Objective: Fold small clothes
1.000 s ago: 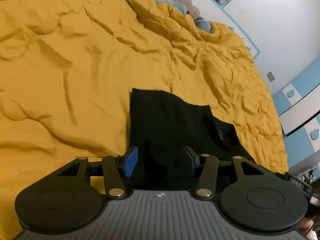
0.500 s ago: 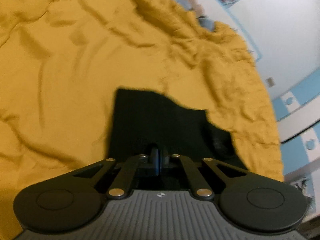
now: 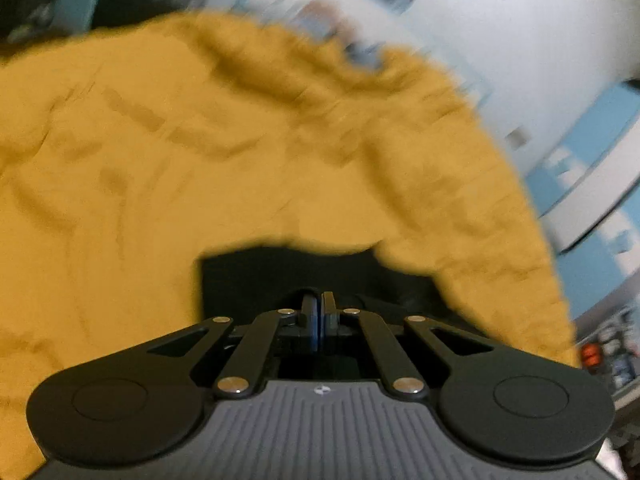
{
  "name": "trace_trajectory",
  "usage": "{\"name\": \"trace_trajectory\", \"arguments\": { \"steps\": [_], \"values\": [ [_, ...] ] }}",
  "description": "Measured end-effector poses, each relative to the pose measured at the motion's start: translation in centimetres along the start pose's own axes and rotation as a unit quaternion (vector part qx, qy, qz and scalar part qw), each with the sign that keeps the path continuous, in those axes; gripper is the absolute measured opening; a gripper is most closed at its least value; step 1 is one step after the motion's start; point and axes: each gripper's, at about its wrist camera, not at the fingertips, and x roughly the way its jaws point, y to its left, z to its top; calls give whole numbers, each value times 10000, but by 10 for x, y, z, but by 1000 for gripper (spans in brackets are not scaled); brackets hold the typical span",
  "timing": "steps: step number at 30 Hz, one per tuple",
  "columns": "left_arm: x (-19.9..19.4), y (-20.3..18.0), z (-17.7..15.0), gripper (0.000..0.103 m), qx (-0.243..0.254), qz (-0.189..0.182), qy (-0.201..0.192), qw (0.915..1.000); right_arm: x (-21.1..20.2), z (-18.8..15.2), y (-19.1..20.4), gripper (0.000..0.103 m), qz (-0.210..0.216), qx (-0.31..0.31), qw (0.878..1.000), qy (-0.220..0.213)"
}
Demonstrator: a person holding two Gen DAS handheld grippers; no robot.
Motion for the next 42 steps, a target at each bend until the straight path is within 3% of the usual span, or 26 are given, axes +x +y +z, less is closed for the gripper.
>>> {"name": "trace_trajectory", "arguments": {
  "steps": [2,4,8,10,12,18,20,22,24,28,30,32,33,35,37,39,41,42],
  "values": [
    [20,13,-10,2,-148,310,259,9991,2,-1,-1,2,95,34,9999,101],
    [26,22,-17,9,-346,568,239,9975,-5,-1,1,13,-1,-68,10000,26],
    [13,33,-21,29,-607,311,130,9976,-32,-4,3,20,143,-358,9993,8],
    [3,33,-24,48,-544,180,79,9983,-50,-10,2,22,196,-505,9985,92],
    [0,30,-28,56,-518,41,62,9986,-65,-19,2,32,289,-669,9972,191],
    [15,30,-36,55,-604,65,153,9980,-106,-63,8,38,221,-1547,9870,388],
    [20,26,-38,38,-627,-72,184,9978,-114,-78,11,50,126,-1955,9796,443],
    [21,23,-38,8,-627,-26,175,9979,-117,-92,17,56,-23,-2479,9676,482],
    [12,18,-37,7,-636,-98,56,9979,-116,-103,24,57,-109,-2950,9541,498],
    [-26,-2,-27,7,-549,-375,-386,9970,-108,-118,30,54,-346,-3607,9308,488],
    [-34,-12,-24,7,-306,-193,-412,9985,-104,-125,31,41,-492,-3890,9184,524],
    [-25,-14,-25,7,-100,198,-239,9995,-102,-127,30,36,-577,-4007,9131,479],
    [-16,-11,-28,7,-57,391,-126,9991,-102,-127,28,16,-620,-3993,9138,412],
    [1,-1,-35,7,-27,722,50,9974,-106,-120,21,0,-673,-3715,9255,291],
    [14,7,-43,7,-57,866,221,9960,-115,-101,4,0,-479,-3104,9492,167],
    [21,8,-50,7,74,993,310,9945,-116,-87,-16,0,-474,-2535,9657,305],
    [26,8,-55,7,189,1095,367,9931,-110,-85,-31,0,-717,-2270,9701,479],
    [26,11,-56,7,190,1148,392,9924,-104,-86,-39,0,-1158,-2277,9656,483]
  ]
}}
